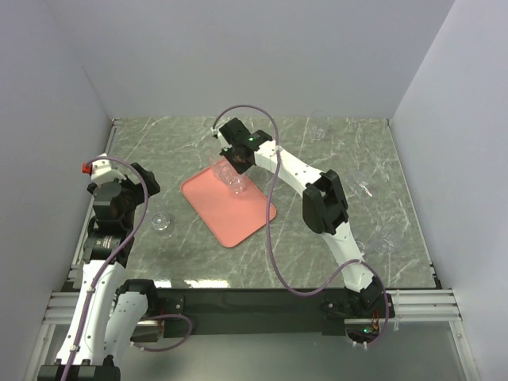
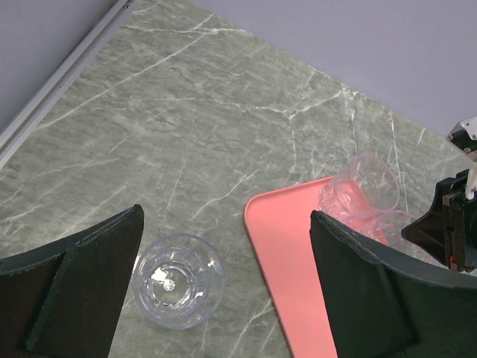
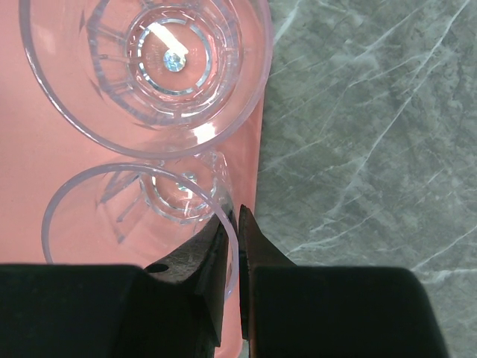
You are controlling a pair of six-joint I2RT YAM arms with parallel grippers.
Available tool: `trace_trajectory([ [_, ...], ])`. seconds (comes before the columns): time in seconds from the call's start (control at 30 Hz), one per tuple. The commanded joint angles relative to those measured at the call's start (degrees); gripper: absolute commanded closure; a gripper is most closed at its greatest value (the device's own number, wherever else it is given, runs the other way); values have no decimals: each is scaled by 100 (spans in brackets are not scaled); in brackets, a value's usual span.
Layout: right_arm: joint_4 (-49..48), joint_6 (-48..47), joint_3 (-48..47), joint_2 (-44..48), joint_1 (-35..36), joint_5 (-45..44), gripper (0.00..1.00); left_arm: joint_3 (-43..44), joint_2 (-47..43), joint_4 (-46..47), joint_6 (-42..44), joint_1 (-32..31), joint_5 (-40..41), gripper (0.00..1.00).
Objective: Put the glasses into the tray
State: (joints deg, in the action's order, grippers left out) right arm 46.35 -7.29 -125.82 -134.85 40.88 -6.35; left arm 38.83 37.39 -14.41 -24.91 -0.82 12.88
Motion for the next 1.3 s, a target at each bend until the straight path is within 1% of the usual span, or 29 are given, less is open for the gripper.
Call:
trace_trajectory([
  [0.0, -100, -36, -303, -103, -54, -94, 94, -16, 6, 220, 21, 20, -93, 1],
  [0.4, -73, -97, -294, -147, -45, -86, 93, -16, 14, 220, 21, 20, -93, 1],
  [0.43, -65, -97, -285, -156, -54, -86, 90, -16, 14, 220, 12, 20, -93, 1],
  [0.77, -47, -168, -268, -138, -45, -59, 89, -16, 5, 220, 21, 20, -93, 1],
  [0.8, -38, -185, -268, -138, -54, -51, 84, -16, 6, 220, 21, 20, -93, 0],
  [1.0, -29, -194, -259, -121, -45, -59, 83, -16, 14, 220, 12, 20, -93, 0],
  [1.07, -29, -194, -259, -121, -45, -59, 77, -24, 6, 220, 21, 20, -93, 1],
  [1.1, -29, -203, -259, -130, -54, -51, 76, -16, -3, 220, 21, 20, -93, 1],
  [1.13, -29, -211, -250, -112, -45, -42, 71, -16, 5, 220, 12, 20, -93, 1],
  [1.23, -21, -229, -250, -86, -54, -7, 70, -16, 6, 220, 21, 20, -93, 1],
  [1.27, -21, -229, -250, -77, -45, 2, 65, -16, 6, 220, 21, 20, -93, 1],
])
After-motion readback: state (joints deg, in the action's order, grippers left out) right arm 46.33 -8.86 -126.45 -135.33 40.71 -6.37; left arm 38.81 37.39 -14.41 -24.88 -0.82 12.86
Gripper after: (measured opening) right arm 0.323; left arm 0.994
